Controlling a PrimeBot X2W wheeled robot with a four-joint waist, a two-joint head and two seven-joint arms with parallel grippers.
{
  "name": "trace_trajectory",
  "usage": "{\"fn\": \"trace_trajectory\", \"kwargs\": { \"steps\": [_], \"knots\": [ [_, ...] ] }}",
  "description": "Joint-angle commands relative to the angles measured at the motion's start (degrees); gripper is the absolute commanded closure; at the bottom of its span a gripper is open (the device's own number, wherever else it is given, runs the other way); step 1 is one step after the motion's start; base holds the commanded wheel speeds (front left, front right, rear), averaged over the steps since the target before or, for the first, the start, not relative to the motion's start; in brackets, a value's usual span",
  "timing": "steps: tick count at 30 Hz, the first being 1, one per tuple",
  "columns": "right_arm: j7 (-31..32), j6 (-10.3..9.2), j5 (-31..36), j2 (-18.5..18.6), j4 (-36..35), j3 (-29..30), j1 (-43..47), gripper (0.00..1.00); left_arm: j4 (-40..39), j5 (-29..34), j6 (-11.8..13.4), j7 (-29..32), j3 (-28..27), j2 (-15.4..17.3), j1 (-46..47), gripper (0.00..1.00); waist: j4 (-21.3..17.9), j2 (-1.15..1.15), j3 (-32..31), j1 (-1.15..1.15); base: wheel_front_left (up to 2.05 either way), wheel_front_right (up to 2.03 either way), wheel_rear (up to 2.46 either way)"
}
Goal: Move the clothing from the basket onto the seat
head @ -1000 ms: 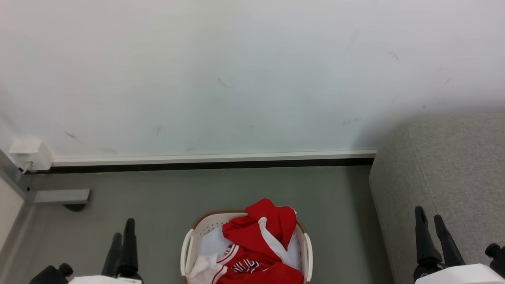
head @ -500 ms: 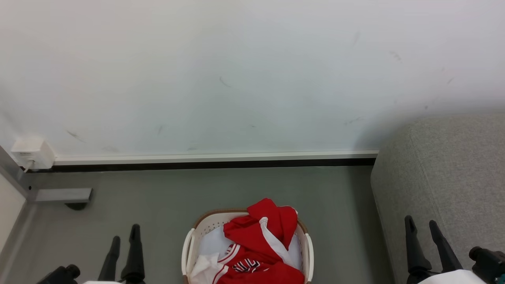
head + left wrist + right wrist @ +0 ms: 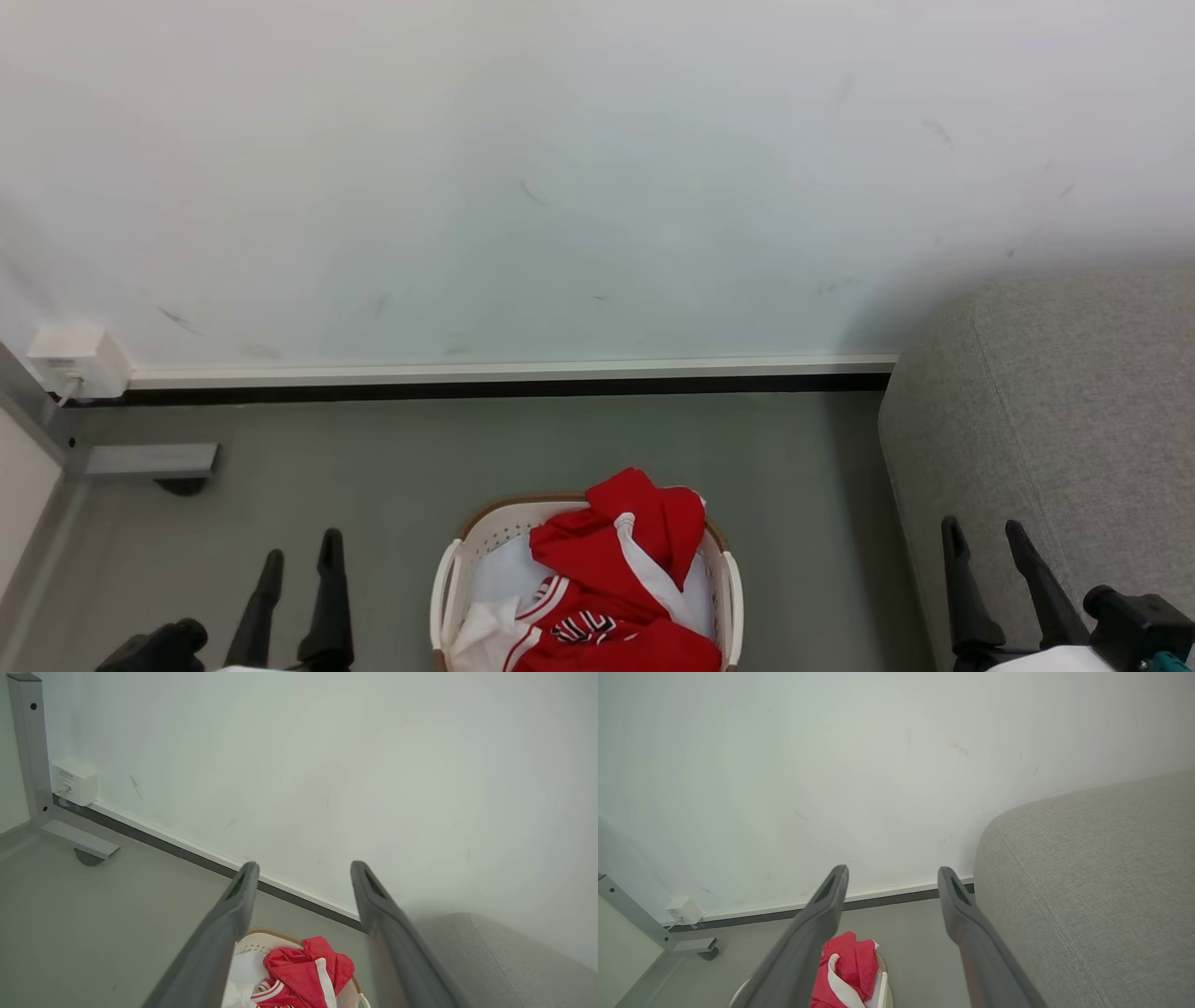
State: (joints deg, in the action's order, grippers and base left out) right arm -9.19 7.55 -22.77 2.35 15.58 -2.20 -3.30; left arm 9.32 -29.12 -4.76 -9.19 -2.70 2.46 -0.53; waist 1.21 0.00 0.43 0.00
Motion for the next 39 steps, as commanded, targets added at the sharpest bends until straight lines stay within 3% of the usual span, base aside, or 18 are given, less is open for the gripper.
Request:
{"fn": "trace_trajectory", "kwargs": {
  "steps": [1, 16, 39],
  "knots": [
    [-0.63, -0.07, 1.76, 0.64, -0.17, -0.16, -0.34, 0.0, -0.66, 1.88, -0.32, -0.7, 0.07, 0.49, -0.35, 0.0, -0.01, 0.0, 0.04, 0.0, 0.0, 0.0, 0.0],
    [-2.65, -0.09, 8.43, 0.69, 0.45, -0.45, 0.28, 0.0, -1.29, 10.7, -0.75, -2.6, -0.59, 0.54, -1.42, 0.0, 0.12, 0.0, 0.17, 0.0, 0.0, 0.0, 0.0],
    [-5.19, -0.11, 12.39, 0.73, 3.19, 0.57, 0.95, 0.0, 0.01, 19.95, -1.38, -5.16, -1.33, 0.6, -2.63, 0.0, 0.07, 0.0, 0.26, 0.0, 0.0, 0.0, 0.0]
  ]
}}
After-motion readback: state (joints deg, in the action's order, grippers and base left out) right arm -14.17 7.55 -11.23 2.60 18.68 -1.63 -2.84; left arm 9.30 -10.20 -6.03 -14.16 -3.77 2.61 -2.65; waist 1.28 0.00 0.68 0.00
